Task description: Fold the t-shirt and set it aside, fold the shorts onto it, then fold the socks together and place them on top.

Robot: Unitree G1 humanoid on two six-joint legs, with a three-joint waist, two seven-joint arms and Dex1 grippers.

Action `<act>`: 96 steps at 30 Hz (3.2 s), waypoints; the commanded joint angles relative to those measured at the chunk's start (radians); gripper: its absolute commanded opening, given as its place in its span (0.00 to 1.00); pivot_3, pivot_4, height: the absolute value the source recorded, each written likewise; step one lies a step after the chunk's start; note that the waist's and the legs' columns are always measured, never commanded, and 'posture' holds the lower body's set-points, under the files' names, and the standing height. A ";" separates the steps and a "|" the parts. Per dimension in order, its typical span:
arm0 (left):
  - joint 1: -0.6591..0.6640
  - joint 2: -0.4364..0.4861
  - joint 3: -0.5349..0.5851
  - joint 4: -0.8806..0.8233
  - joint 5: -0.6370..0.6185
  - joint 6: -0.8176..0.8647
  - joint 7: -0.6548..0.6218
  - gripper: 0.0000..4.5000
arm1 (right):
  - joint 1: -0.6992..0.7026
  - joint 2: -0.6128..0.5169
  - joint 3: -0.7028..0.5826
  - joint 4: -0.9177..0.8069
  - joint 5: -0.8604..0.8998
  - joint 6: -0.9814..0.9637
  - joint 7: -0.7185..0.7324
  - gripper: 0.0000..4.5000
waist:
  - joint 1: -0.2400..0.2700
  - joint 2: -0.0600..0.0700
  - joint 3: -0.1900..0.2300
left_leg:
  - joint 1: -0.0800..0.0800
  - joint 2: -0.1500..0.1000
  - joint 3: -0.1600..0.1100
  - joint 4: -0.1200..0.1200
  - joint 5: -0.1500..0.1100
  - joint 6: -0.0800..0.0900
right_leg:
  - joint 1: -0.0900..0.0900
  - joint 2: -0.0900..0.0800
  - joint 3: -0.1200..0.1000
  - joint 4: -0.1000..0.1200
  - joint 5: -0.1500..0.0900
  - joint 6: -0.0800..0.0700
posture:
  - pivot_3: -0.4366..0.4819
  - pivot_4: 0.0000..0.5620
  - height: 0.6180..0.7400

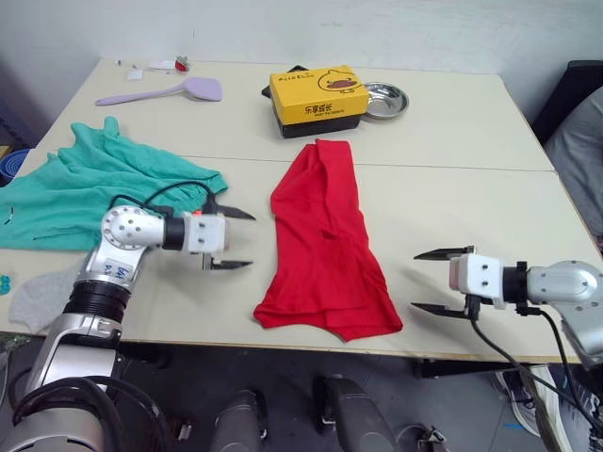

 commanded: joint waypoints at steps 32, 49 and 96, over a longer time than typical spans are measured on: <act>0.132 -0.086 -0.183 -0.114 -0.264 -0.038 -0.341 0.05 | -0.016 0.074 0.136 -0.073 0.128 -0.160 0.176 0.00 | -0.002 0.001 -0.001 | 0.018 0.005 -0.010 0.000 -0.008 0.007 | 0.020 0.001 0.001 0.000 -0.002 -0.004 | 0.48 0.27 1.00; 0.542 0.224 0.012 -0.702 -0.475 0.455 -0.293 0.01 | 0.331 -0.172 -0.068 -0.578 0.394 0.352 0.192 0.00 | 0.000 0.001 0.000 | 0.016 0.006 -0.015 0.000 -0.009 0.006 | 0.018 0.001 -0.003 0.001 -0.004 -0.007 | 0.48 0.27 1.00; -0.218 -0.231 0.326 0.259 -0.231 0.508 0.478 0.95 | -0.535 0.400 -0.202 0.255 0.185 0.762 -0.402 1.00 | -0.006 0.000 0.001 | -0.016 0.005 0.000 0.013 0.000 -0.004 | -0.019 0.002 0.001 0.019 -0.002 -0.003 | 0.48 0.27 1.00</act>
